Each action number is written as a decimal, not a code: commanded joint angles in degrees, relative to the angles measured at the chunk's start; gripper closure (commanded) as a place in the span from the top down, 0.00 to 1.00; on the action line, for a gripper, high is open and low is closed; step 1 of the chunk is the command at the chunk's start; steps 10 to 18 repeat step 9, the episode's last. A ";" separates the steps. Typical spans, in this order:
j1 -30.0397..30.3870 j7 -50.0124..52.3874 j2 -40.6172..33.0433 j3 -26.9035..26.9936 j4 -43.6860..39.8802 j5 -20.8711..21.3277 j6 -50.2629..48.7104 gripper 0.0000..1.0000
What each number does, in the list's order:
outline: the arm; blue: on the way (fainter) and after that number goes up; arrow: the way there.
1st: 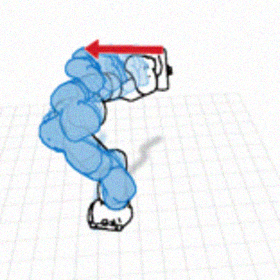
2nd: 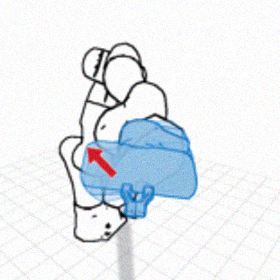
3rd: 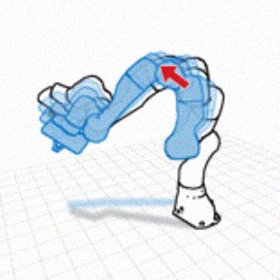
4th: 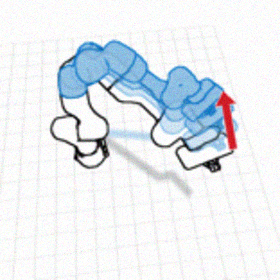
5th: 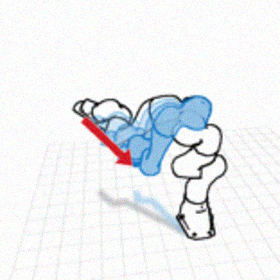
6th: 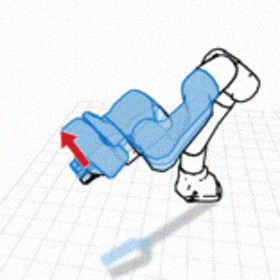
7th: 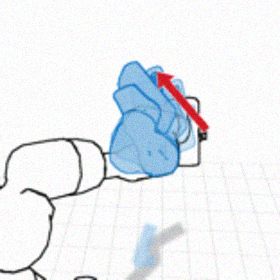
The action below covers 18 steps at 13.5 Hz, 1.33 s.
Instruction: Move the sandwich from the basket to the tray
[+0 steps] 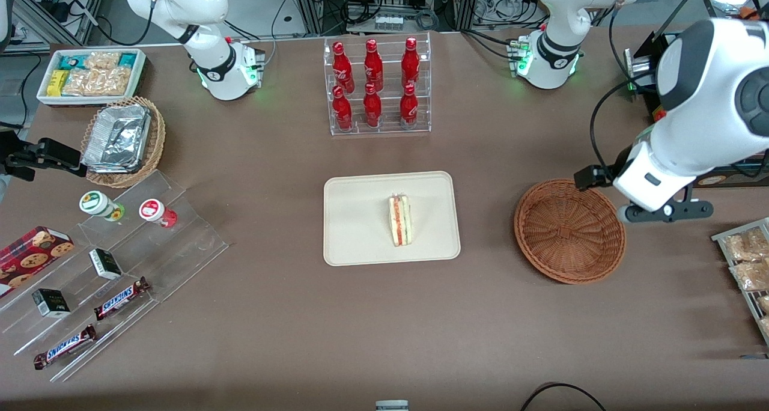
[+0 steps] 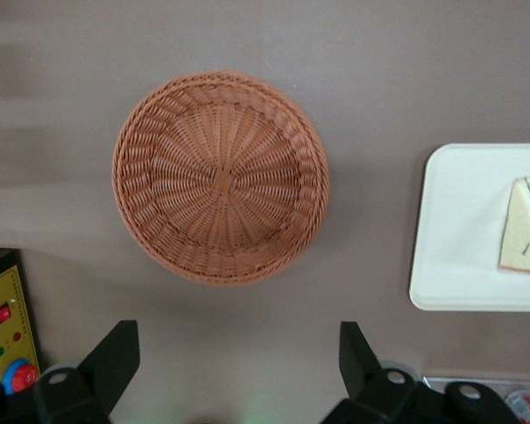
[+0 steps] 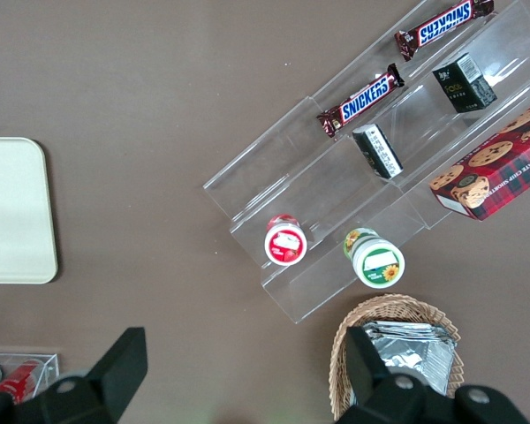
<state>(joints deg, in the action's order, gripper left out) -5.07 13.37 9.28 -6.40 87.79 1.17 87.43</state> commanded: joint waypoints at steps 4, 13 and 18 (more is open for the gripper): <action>-1.96 -8.27 -7.34 6.31 2.48 -1.52 -8.67 1.00; -2.40 -8.09 -10.51 7.46 1.43 -1.52 -13.16 1.00; -2.40 -8.09 -10.51 7.46 1.43 -1.52 -13.16 1.00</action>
